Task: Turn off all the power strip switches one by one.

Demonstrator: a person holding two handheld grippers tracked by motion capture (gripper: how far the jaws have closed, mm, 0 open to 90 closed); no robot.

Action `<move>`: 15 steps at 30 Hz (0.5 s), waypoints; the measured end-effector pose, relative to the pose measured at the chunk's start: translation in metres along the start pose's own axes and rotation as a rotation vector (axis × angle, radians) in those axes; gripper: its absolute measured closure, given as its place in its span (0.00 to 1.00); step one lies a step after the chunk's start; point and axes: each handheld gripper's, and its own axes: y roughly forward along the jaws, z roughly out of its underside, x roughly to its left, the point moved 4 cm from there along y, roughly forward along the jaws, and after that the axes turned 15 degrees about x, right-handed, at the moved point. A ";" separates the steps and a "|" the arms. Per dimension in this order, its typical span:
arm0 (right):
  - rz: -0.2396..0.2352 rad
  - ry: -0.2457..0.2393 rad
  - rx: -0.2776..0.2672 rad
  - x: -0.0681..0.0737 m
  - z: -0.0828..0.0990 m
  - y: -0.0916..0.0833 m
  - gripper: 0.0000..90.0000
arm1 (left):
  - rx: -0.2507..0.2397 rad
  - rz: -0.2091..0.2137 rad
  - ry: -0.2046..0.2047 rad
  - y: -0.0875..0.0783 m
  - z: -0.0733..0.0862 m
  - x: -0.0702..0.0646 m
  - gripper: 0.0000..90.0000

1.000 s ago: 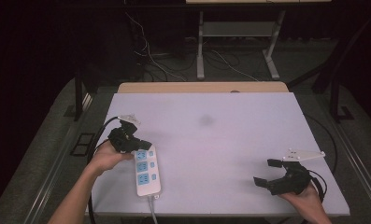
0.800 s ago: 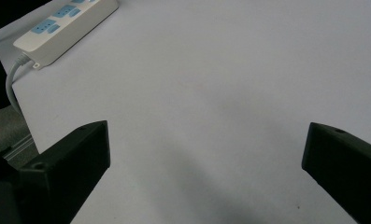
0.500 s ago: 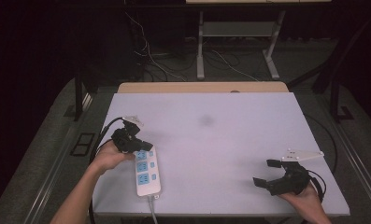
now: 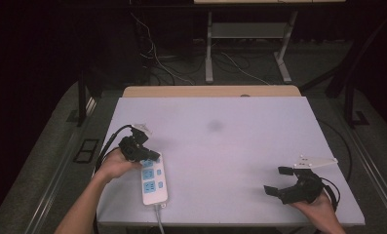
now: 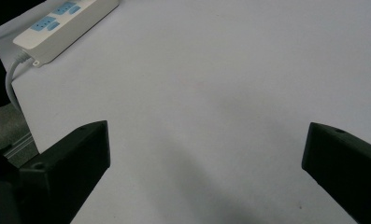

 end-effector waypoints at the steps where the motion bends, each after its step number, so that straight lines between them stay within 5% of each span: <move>1: 0.000 -0.001 0.000 0.000 0.000 0.000 0.01 | 0.000 0.001 -0.002 0.000 0.000 0.000 0.99; 15: 0.001 -0.001 0.000 0.000 0.000 0.000 0.01 | 0.006 0.008 0.000 0.006 -0.001 0.001 0.99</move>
